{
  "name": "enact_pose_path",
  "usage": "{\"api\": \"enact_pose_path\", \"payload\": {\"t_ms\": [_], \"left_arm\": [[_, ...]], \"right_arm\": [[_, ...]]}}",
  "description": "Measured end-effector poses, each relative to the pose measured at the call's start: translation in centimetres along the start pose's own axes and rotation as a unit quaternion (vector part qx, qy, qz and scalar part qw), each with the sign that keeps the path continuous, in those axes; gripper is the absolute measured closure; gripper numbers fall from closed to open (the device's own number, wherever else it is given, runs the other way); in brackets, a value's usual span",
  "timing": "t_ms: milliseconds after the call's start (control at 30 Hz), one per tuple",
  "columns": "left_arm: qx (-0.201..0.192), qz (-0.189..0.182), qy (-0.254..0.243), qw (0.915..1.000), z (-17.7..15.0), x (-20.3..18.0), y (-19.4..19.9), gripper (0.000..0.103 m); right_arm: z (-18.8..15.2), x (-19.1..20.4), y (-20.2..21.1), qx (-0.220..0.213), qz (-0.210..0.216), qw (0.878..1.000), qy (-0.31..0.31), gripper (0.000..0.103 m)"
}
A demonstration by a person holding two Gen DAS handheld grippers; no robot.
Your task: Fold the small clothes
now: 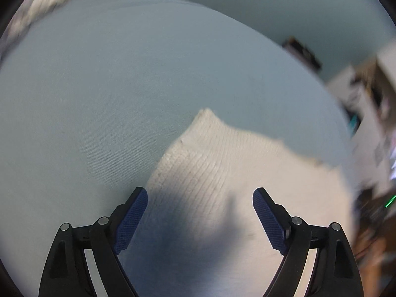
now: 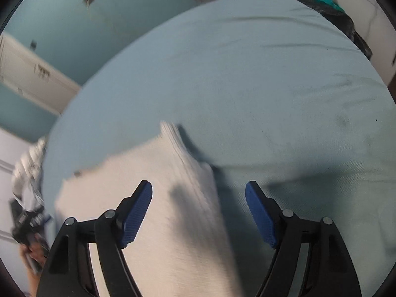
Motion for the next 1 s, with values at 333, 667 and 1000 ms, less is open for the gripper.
{"api": "enact_pose_path", "payload": {"t_ms": [333, 667, 1000], "left_arm": [[0.057, 0.0, -0.116, 0.9916, 3.4, -1.4, -5.2, 0.015], [-0.016, -0.04, -0.139, 0.9893, 6.1, -4.0, -5.6, 0.095], [-0.027, 0.009, -0.02, 0.9994, 6.7, -1.6, -8.6, 0.097]], "right_arm": [[2.6, 5.9, -5.1, 0.056, -0.046, 0.991, 0.113, 0.028], [2.9, 4.6, -3.8, -0.079, -0.051, 0.99, 0.109, 0.098], [3.3, 4.2, -4.9, -0.103, -0.112, 0.986, 0.075, 0.099]]}}
Point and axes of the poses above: each gripper's, at about its wrist camera, not at the fingertips, and y roughly against the way its jaws point, x to its left, z to its top, the point moved 6 cm from there along -y, roughly the way its jaws point, and after that the axes turned 8 degrees about -z, right-handed, at the moved point
